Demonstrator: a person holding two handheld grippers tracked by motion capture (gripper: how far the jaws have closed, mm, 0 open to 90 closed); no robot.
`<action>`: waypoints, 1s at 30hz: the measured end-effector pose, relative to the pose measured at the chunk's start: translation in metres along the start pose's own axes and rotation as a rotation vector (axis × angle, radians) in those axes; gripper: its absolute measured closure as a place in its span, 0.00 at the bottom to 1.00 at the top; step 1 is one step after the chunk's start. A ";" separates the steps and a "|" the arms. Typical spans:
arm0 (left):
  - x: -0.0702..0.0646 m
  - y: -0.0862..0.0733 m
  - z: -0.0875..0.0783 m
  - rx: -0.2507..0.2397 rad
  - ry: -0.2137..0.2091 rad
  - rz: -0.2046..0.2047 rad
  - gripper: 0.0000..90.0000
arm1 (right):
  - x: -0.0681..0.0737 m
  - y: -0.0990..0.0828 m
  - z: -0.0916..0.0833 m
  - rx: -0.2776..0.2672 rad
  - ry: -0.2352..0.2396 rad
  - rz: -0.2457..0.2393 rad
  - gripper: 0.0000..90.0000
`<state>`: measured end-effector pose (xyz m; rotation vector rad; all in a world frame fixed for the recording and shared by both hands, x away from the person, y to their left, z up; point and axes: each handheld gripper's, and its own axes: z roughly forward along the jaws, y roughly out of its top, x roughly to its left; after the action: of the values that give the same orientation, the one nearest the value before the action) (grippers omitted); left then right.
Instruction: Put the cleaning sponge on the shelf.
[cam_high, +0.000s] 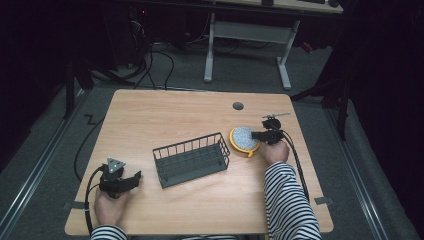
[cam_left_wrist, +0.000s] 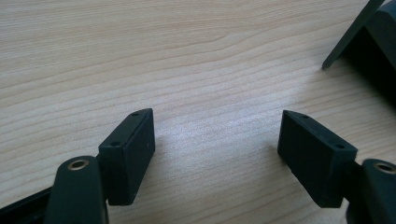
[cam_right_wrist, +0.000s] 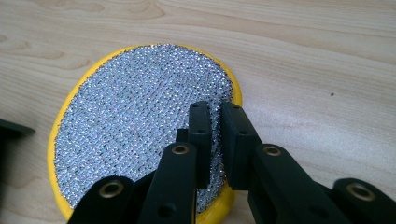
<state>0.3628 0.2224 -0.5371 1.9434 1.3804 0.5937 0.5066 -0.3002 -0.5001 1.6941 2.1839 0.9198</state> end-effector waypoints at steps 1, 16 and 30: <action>0.000 0.000 0.000 0.000 0.000 -0.001 0.31 | 0.000 0.000 -0.001 0.001 -0.001 -0.006 0.93; 0.000 0.000 0.000 -0.001 0.001 -0.003 0.31 | 0.001 0.003 -0.023 -0.065 0.038 -0.033 0.97; 0.001 0.000 0.000 -0.004 -0.004 -0.009 0.31 | 0.012 0.007 -0.058 -0.150 0.045 -0.121 0.97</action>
<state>0.3625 0.2231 -0.5372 1.9336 1.3839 0.5877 0.4774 -0.3075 -0.4481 1.4701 2.1591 1.0681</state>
